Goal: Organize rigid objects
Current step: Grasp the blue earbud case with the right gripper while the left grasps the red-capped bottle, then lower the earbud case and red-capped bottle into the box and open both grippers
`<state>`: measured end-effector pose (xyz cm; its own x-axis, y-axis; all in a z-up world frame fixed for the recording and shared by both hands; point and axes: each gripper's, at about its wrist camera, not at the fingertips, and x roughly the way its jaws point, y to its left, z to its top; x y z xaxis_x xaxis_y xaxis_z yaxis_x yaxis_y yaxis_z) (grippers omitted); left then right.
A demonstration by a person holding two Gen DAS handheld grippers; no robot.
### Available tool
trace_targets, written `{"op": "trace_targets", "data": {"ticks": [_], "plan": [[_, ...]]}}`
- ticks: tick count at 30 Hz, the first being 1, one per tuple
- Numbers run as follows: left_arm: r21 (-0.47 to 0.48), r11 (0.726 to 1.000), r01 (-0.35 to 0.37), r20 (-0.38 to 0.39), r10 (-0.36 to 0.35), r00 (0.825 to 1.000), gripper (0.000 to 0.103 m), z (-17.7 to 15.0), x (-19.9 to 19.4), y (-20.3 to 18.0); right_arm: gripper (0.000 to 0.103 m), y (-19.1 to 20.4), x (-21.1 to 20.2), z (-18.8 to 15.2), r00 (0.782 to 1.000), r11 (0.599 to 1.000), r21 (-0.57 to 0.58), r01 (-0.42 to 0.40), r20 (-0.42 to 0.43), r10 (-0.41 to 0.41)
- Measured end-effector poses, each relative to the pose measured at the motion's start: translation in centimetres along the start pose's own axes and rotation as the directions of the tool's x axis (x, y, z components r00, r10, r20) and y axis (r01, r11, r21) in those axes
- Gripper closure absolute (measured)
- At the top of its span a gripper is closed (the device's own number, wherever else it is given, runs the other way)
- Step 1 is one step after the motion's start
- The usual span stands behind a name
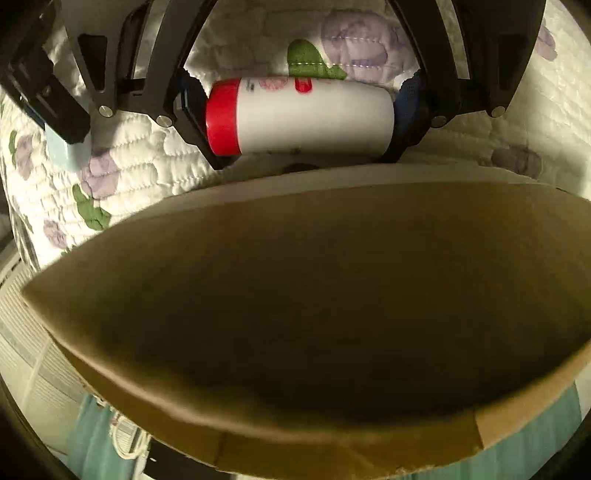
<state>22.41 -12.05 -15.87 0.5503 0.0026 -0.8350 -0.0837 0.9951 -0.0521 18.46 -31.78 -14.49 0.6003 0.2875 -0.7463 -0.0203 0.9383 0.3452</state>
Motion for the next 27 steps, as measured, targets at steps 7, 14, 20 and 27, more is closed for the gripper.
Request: {"op": "trace_targets", "data": {"ticks": [7, 14, 20, 27], "plan": [[0.075, 0.997, 0.014, 0.039, -0.017, 0.999, 0.026, -1.2, -3.4, -0.3, 0.051, 1.0, -1.1, -0.5, 1.000, 0.999, -0.048, 0.024, 0.008, -0.023], [0.133, 0.991, 0.020, 0.077, -0.030, 0.997, 0.027, -2.8, -8.4, 0.2, 0.052, 3.4, -4.8, -1.0, 0.996, 0.986, -0.147, 0.083, 0.045, -0.077], [0.172, 0.985, 0.010, 0.168, -0.039, 0.985, 0.027, -2.6, -15.2, 1.1, 0.052, 6.9, -9.6, -0.5, 0.992, 0.966, -0.239, 0.098, 0.100, -0.076], [0.167, 0.986, -0.010, 0.271, -0.036, 0.962, 0.026, 1.0, -21.6, 3.2, 0.052, 11.6, -14.5, 2.8, 0.985, 0.948, -0.309, 0.070, 0.169, -0.017]]}}
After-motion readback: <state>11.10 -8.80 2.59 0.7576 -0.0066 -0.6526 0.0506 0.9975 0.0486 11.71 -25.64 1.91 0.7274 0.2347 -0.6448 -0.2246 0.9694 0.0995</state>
